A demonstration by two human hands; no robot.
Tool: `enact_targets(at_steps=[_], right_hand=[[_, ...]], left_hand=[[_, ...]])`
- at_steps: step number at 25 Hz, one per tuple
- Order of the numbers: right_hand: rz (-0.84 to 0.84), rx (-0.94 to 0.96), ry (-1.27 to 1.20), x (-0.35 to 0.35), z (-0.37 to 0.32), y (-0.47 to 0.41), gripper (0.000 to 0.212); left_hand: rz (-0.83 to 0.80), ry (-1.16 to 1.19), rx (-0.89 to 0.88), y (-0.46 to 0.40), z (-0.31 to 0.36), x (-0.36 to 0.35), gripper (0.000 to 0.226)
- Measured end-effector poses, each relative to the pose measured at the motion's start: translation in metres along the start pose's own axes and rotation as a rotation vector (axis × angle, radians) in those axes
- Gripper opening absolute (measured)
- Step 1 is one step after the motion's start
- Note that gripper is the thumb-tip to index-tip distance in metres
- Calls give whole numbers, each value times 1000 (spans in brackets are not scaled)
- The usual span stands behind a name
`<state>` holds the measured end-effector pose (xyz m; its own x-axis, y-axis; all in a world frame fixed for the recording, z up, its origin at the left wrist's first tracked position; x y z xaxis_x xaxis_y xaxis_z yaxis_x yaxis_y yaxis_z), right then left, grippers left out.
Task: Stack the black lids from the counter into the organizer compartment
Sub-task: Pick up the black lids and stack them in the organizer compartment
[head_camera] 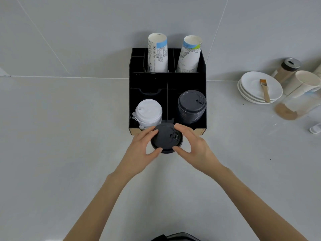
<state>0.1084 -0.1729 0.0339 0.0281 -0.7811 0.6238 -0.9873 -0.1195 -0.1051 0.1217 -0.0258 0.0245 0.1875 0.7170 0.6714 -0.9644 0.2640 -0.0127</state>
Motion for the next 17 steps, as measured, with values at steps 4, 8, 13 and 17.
enact_targets(at_steps=[4, 8, 13, 17], right_hand=[[82, 18, 15, 31, -2, -17, 54], [158, -1, 28, 58, 3, -39, 55], [187, -31, 14, 75, 17, -62, 55], [185, -64, 23, 82, 32, -73, 55]], left_hand=[[48, -25, -74, -29, 28, 6, 50], [63, -26, -92, -61, 47, 3, 50], [47, -62, -119, -99, 59, -10, 51], [24, -47, -114, -117, 60, -21, 51]])
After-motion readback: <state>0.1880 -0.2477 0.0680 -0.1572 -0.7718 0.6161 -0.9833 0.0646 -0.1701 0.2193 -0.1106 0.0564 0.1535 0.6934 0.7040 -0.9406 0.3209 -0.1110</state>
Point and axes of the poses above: each hand's wrist, its own y-axis away from the middle knuckle, its own x-axis out of the back of the hand, z = x × y, the point moved 7 cm from there along -y, towards the middle knuckle, and after that the axes turned 5 degrees about z, right-handed, at the moved point
